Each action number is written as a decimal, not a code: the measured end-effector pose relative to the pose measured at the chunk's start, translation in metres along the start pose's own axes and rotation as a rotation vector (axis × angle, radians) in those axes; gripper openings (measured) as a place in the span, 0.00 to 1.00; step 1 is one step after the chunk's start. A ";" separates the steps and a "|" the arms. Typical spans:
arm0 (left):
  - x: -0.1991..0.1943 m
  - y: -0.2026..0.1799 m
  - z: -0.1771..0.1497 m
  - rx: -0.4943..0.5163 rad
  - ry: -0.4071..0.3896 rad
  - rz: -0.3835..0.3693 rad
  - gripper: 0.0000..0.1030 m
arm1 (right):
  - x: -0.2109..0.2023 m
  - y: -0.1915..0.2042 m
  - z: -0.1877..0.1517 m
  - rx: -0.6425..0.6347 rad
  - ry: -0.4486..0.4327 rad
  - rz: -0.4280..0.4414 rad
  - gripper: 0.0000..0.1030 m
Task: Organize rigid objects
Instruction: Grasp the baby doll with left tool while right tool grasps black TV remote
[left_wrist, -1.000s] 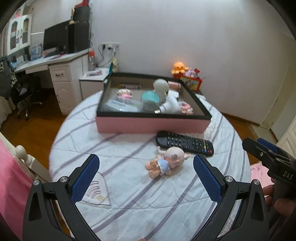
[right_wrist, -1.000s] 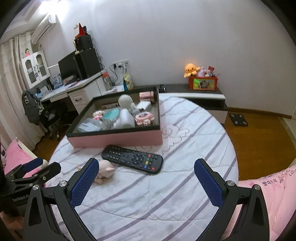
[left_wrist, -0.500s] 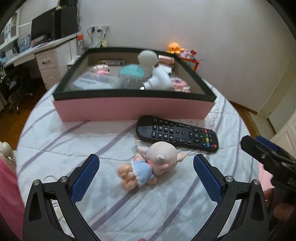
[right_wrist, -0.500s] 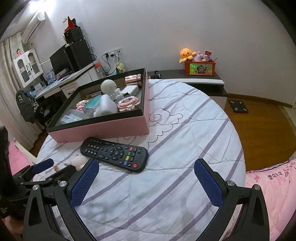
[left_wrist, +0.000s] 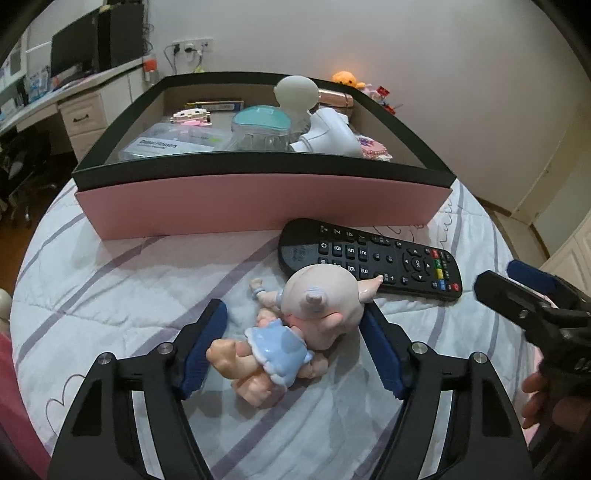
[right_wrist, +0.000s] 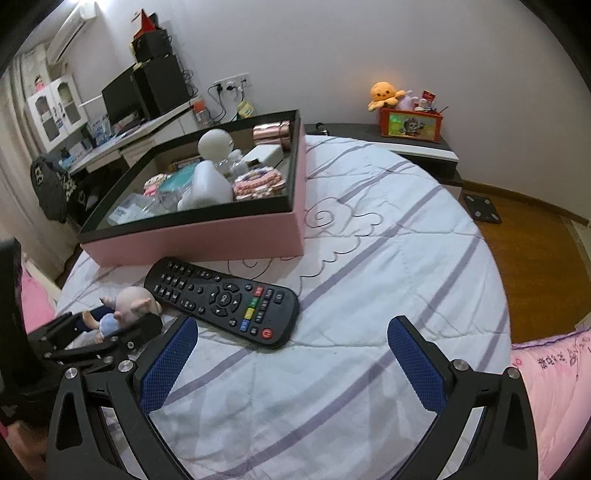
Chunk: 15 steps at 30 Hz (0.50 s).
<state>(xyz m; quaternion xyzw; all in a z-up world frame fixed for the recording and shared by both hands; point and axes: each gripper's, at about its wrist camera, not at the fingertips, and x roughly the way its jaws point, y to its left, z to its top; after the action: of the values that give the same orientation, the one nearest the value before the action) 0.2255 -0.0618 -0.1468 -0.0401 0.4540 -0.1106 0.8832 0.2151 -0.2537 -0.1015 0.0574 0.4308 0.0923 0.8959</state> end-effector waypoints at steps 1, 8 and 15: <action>0.001 0.000 0.001 0.000 0.002 0.005 0.82 | 0.001 0.002 0.000 -0.003 0.003 0.001 1.00; 0.007 0.002 0.008 -0.022 -0.006 0.028 0.99 | 0.007 0.005 0.002 -0.022 0.019 -0.008 1.00; 0.003 -0.004 0.002 0.036 -0.024 0.022 0.65 | 0.021 0.011 0.005 -0.112 0.050 -0.017 1.00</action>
<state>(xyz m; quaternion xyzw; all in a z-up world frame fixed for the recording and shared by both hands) 0.2287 -0.0661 -0.1477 -0.0204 0.4418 -0.1086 0.8903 0.2301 -0.2390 -0.1123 0.0011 0.4475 0.1100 0.8875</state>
